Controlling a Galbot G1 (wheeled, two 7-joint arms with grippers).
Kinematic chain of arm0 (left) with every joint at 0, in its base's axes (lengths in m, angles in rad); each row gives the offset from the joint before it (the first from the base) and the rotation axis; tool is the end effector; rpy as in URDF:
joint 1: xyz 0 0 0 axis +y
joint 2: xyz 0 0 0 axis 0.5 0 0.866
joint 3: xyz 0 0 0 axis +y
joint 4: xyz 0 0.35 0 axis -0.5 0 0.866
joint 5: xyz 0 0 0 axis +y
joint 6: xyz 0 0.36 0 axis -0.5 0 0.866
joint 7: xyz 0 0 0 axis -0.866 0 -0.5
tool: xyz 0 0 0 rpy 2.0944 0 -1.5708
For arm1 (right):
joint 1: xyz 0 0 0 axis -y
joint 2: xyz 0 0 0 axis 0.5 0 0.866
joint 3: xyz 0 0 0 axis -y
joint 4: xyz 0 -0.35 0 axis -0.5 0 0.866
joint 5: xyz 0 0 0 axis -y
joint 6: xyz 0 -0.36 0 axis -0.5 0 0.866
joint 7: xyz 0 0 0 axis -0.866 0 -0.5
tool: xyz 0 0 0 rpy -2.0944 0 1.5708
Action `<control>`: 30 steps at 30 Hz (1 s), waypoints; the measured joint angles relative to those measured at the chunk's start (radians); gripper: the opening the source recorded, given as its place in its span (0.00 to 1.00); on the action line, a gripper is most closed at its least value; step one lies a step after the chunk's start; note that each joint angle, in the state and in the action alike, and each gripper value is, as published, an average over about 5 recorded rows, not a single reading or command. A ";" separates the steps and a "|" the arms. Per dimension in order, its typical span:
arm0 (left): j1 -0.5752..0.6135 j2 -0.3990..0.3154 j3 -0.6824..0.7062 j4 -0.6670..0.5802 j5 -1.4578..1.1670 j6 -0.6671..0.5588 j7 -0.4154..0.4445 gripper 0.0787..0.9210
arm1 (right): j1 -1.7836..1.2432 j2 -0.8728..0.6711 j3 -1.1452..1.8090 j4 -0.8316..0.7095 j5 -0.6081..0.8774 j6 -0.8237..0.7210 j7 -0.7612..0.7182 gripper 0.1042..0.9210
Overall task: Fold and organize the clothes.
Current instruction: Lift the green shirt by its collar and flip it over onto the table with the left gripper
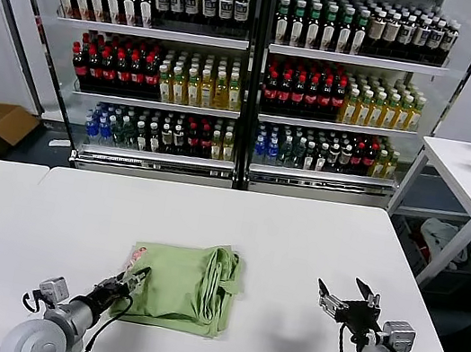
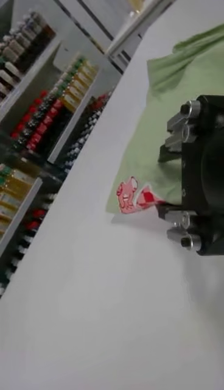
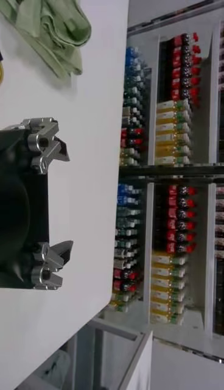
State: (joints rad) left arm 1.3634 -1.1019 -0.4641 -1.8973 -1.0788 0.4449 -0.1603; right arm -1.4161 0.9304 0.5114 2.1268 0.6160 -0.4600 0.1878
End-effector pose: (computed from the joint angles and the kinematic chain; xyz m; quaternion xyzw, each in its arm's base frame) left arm 0.2556 0.0879 -0.3134 -0.0804 -0.9170 0.2697 0.2826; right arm 0.2381 -0.0926 -0.2320 0.0739 -0.9794 0.0351 0.1846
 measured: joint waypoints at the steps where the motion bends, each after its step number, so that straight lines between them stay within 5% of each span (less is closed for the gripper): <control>1: 0.000 -0.004 -0.003 0.002 -0.015 -0.001 0.002 0.42 | -0.002 0.000 0.002 0.001 0.000 0.000 0.000 0.88; 14: 0.009 -0.049 -0.044 -0.001 -0.175 -0.013 0.016 0.05 | -0.018 0.003 0.016 0.016 0.001 -0.001 0.003 0.88; 23: 0.057 -0.020 -0.168 -0.037 -0.250 0.008 0.004 0.03 | -0.003 0.013 0.016 0.014 0.014 0.003 -0.002 0.88; 30: 0.117 0.107 -0.413 -0.052 -0.267 0.059 0.023 0.03 | 0.022 0.024 0.000 0.016 0.019 0.008 -0.004 0.88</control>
State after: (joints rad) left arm 1.4800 -0.9951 -0.8772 -1.9493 -1.3461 0.5035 -0.1371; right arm -1.3944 0.9542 0.5111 2.1429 0.6347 -0.4524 0.1838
